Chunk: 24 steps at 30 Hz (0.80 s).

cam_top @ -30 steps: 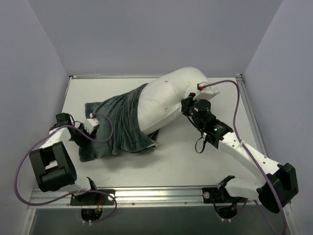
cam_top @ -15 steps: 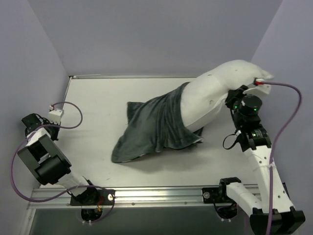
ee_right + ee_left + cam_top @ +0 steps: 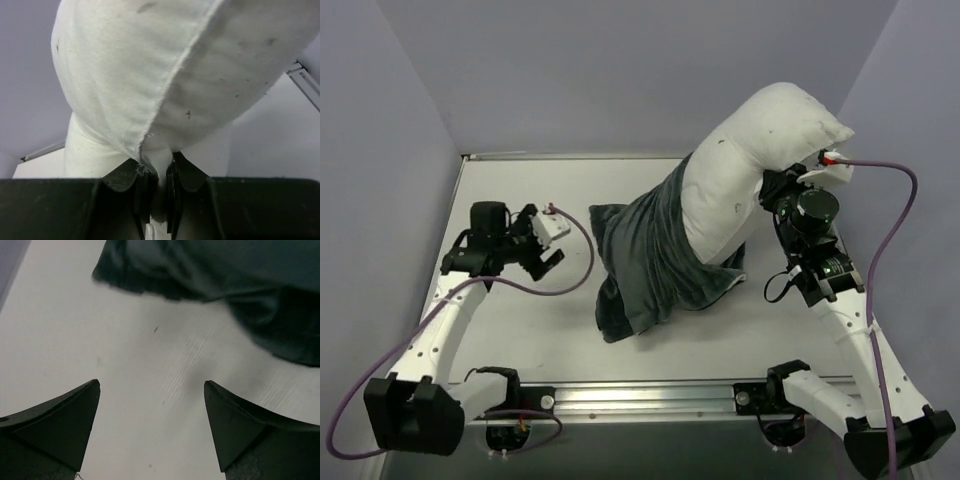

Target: Remove the pillowcase from the pillow

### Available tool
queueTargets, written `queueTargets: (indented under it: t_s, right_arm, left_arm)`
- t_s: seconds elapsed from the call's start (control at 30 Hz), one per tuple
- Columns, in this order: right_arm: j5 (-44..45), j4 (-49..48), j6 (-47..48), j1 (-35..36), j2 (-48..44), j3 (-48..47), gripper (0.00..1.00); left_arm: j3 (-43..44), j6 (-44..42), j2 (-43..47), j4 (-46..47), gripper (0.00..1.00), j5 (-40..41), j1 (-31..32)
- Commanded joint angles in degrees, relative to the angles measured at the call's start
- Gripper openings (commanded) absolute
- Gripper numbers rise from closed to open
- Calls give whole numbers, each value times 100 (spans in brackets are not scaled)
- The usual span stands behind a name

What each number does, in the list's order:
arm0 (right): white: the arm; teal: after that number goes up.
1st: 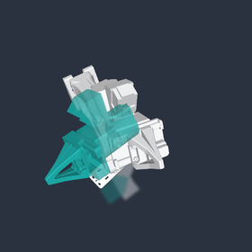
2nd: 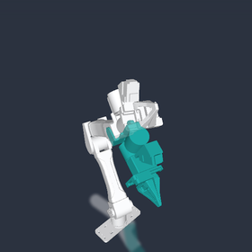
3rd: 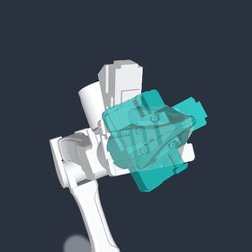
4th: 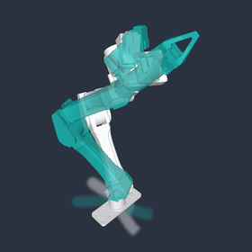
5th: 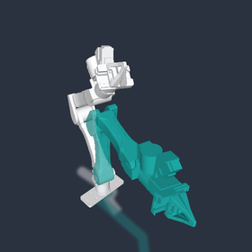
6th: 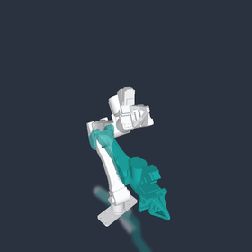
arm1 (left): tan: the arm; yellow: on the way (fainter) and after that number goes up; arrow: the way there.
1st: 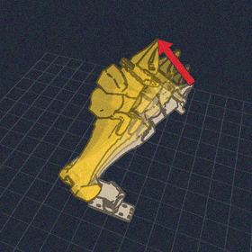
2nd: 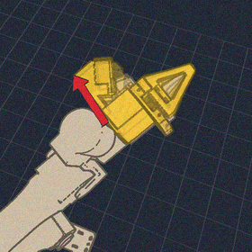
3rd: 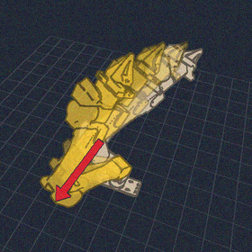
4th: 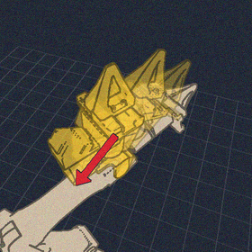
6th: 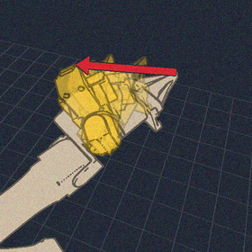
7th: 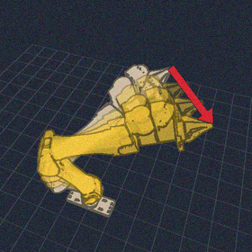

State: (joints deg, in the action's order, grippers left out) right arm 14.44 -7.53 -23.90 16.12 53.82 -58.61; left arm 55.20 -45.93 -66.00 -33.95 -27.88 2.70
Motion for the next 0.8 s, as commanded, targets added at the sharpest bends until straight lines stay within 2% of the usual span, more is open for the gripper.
queueTargets:
  t_s: [0.0, 0.03, 0.1, 0.2, 0.3, 0.37, 0.53, 0.63, 0.77]
  right_arm:
    - [59, -381, -71, 49, 76, -1, 0]
    - [59, -372, -71, 14, 84, 16, 0]
    - [77, -355, -71, -12, 93, 16, 0]
    - [156, -258, -62, -21, 102, -36, 0]
    - [261, -161, -10, -12, 102, -107, 0]
    - [270, -161, -36, -30, 102, -98, 0]
    - [244, -170, -106, -21, 128, -124, 0]
    - [270, -152, -71, -21, 120, -168, 0]
    - [332, -205, -53, -30, 76, -133, 0]
  left_arm:
    - [62, 524, 367, -34, 94, 150, 1185]
    - [-52, 533, 403, 142, 94, 456, 1781]
    - [-535, 498, 351, 668, 94, 590, 2137]
    - [-992, 734, 9, 1353, 94, 765, 2287]
    - [-1038, 1515, -369, 1925, 94, 1389, 2411]
    - [-1020, 1753, -519, 2067, 94, 1408, 2393]
    - [-1573, 930, -633, 2675, 94, 854, 2420]
    - [-1504, 586, -1186, 2482, 94, 1222, 2428]
    - [-1574, 392, -1844, 2963, 94, 1793, 2533]
